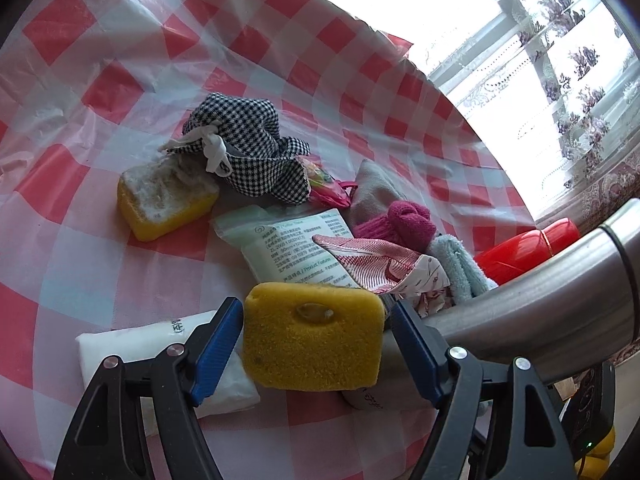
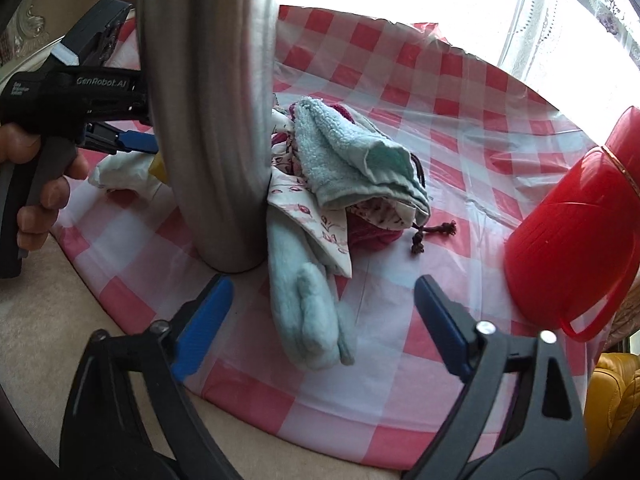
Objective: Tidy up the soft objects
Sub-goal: 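Grasp the yellow sponge with the left tool while the right tool grasps the light blue sock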
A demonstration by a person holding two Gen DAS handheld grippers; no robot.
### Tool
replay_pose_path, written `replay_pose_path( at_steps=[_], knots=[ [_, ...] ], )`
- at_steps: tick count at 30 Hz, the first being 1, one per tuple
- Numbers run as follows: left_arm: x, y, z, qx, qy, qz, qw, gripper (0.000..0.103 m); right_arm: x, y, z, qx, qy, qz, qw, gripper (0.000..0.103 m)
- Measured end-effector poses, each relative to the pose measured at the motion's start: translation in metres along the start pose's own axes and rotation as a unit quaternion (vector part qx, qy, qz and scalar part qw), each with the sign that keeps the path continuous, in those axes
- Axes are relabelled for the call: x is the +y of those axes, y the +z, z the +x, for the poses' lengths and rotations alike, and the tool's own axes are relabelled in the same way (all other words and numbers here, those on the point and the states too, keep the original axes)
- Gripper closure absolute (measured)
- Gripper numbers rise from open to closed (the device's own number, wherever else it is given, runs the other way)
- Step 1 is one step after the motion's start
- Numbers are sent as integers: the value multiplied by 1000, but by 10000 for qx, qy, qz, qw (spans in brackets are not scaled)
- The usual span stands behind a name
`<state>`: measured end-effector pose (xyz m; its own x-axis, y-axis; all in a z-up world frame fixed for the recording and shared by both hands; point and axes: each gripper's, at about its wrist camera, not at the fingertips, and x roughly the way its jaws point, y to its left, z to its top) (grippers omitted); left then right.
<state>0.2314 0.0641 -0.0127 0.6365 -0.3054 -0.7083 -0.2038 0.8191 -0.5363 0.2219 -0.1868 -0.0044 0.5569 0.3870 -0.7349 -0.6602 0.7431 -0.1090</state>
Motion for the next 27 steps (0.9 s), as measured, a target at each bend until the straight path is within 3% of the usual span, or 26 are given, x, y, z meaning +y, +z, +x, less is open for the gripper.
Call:
replay_pose_path(
  at_steps=[3,5,8,14,27],
  knots=[
    [-2,-1,4,-4,85,132,9999,34,-2,0,9,150,129,72,9998,33],
    [-2,-1,4,-20,88,147,9999,38,-1,-2,11,196,213,93,9995,55],
    [-3,-4,2,-94,110,203,9997,41,-3,-4,10,193,266,138,9994,70],
    [0,-10,-11,-340,81,85,9994,44,-4,-10,1,146,333,209,9991,78],
    [1,-39,-45,-746,115,-151,9970,44,-10,-31,-27,133,348,424,9984,79]
  ],
)
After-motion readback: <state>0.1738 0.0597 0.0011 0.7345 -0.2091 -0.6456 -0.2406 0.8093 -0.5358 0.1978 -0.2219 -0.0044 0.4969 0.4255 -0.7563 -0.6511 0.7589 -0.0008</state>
